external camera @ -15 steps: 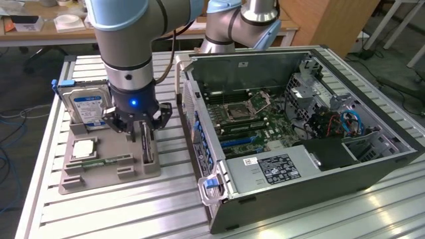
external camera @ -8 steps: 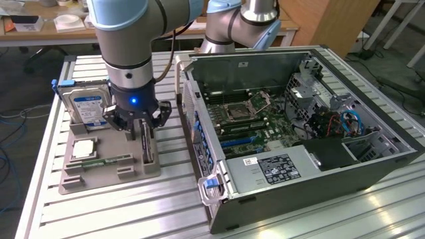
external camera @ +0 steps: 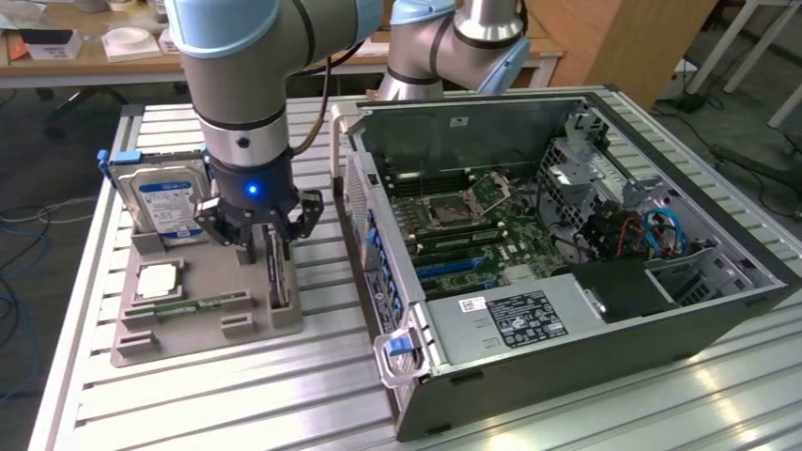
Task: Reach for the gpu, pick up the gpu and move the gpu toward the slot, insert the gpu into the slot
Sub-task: 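Pick up the gpu and move the gpu toward the slot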
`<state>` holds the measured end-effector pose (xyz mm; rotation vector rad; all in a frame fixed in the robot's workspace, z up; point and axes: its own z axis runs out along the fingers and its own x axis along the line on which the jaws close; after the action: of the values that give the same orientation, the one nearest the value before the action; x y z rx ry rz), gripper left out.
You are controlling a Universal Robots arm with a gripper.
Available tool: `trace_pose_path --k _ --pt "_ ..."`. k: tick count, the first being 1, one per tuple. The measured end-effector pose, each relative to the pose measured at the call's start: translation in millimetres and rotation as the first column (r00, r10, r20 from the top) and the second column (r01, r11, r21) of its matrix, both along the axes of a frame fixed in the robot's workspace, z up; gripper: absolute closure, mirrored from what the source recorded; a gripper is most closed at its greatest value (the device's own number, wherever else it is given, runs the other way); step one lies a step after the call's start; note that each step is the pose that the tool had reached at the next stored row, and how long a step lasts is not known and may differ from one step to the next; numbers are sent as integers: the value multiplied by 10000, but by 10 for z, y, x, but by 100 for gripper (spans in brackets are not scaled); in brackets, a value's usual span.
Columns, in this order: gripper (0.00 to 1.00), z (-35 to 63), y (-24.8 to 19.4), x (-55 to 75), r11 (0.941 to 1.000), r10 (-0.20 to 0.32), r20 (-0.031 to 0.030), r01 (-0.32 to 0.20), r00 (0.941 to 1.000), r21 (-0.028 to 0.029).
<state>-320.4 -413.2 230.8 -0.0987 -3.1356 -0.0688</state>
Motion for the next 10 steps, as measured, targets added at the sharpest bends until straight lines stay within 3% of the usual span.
trace_pose_path --k 6,9,10 --pt "54 0 0 0 10000 0 1 0 10000 0" --pt "73 0 0 0 10000 0 -1 0 10000 1" --pt "73 0 0 0 10000 0 -1 0 10000 1"
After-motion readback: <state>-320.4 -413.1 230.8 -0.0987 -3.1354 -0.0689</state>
